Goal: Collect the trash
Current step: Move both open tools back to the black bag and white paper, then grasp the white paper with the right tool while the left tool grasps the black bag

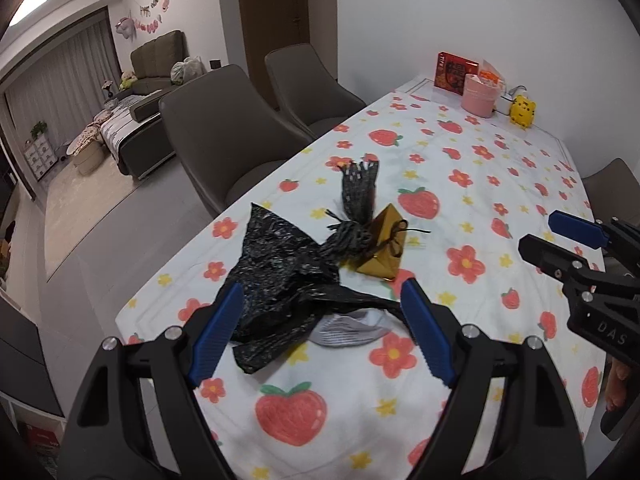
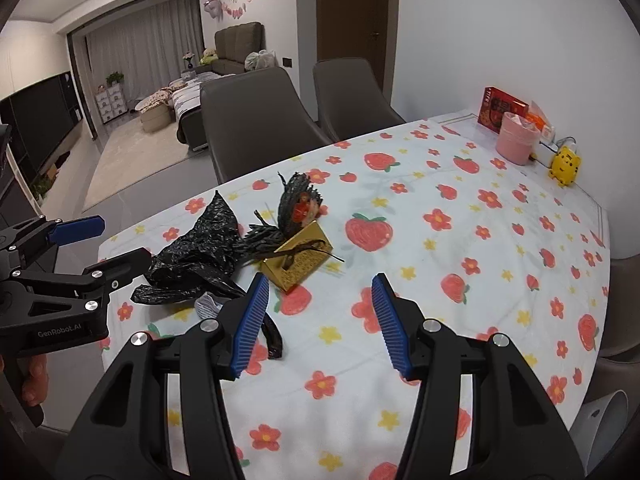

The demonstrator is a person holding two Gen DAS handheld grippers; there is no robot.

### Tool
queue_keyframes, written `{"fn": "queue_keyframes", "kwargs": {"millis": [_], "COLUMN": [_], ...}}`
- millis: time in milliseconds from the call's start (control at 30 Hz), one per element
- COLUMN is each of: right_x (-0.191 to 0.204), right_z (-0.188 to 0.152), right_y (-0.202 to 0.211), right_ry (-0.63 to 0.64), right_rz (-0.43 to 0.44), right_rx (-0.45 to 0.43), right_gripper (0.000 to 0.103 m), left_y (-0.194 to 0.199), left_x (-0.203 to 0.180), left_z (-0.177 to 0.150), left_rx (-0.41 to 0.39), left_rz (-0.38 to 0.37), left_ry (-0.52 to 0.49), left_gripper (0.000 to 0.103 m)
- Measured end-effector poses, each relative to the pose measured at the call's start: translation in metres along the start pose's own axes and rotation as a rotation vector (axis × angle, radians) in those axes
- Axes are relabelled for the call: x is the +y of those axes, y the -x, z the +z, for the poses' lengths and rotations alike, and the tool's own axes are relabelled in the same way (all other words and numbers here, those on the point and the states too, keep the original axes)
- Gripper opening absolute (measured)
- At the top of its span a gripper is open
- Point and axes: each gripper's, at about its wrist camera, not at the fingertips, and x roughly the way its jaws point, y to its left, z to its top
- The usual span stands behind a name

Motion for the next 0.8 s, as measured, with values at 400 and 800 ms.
{"fn": "queue_keyframes", "kwargs": {"millis": [400, 800], "right_x": [0.044, 0.070], "right_z": [0.014, -0.015], "right_y": [-0.050, -0.087], "right_ry": [0.037, 0.067], "right_rz": [0.029, 0.076], "right_rx": [0.051, 0.147], "right_gripper": [0.052, 0.052], "left_y": [-0.030, -0.071], "left_x": [0.052, 0.058], "left_z": [-0.009, -0.037], "left_rx": [0.051, 0.135], "left_rz": [0.015, -0.016], "left_ry": [0.034, 0.009], "left_gripper": [0.081, 0.081]}}
